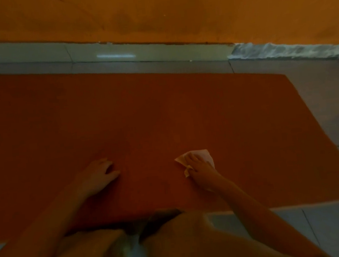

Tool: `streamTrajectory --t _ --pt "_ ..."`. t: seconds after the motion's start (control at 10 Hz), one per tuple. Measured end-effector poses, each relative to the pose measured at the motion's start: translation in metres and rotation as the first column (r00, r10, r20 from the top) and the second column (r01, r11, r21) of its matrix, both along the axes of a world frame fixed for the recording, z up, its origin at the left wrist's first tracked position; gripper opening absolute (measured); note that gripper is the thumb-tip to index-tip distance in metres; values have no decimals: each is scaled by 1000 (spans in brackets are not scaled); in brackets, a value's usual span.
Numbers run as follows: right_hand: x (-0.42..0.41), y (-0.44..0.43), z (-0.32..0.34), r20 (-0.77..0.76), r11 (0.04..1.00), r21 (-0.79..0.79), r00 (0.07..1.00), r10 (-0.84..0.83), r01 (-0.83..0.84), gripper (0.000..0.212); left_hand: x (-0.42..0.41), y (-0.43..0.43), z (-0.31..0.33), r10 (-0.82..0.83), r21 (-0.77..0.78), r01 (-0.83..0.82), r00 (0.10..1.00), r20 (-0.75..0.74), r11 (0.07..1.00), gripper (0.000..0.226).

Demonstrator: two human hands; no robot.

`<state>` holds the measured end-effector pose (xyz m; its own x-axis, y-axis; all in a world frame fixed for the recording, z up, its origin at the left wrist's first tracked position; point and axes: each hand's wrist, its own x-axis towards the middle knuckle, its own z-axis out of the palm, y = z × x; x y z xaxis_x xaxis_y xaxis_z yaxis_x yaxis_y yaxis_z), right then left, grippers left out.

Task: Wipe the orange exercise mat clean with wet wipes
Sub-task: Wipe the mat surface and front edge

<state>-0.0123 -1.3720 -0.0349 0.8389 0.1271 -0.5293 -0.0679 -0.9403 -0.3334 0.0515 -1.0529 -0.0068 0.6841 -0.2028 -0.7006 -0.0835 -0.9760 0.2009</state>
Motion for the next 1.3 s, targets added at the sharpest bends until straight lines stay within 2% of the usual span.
streamTrajectory --t 0.2,0.3,0.4,0.5,0.6,0.7,0.8,0.9,1.0,1.1,1.2,1.3 --pt "-21 -15 14 28 972 197 992 126 -129 46 -16 -5 -6 -6 86 5 1000 12 996 67" --pt "-39 -37 8 -26 982 144 992 127 -122 50 -20 -5 -9 49 84 -50 999 20 995 64" --pt "-44 -71 6 -95 998 -16 993 65 -66 53 -16 -22 -5 55 65 -61 995 88 996 62" --pt "-49 -75 0 -67 991 -66 992 110 -115 57 -6 -51 -7 49 -40 -44 989 136 998 64" --pt "-56 -64 4 -102 979 -9 974 203 -205 53 -3 -92 -18 -47 -84 55 994 97 995 62" --pt "-67 -81 10 -17 967 114 973 232 -229 53 -8 -119 -23 -132 -7 133 987 88 991 62" --pt "-74 -108 -1 -46 984 51 984 171 -169 61 -15 -129 -30 -107 41 102 986 127 994 60" --pt "-62 -108 -16 0 997 -61 999 39 -39 65 -18 -132 -34 -62 23 59 983 175 998 57" --pt "-51 -84 -15 -8 995 -60 997 74 -74 54 -21 -137 -38 -44 46 34 971 235 998 53" --pt "-71 -82 -1 27 973 35 973 227 -228 54 -26 -146 -40 -20 54 4 953 301 999 50" --pt "-86 -105 3 34 974 80 977 209 -212 51 -31 -147 -46 38 6 -43 935 352 999 50" --pt "-60 -119 -8 -14 993 22 993 114 -114 52 -34 -145 -51 55 -63 -34 930 364 997 58"
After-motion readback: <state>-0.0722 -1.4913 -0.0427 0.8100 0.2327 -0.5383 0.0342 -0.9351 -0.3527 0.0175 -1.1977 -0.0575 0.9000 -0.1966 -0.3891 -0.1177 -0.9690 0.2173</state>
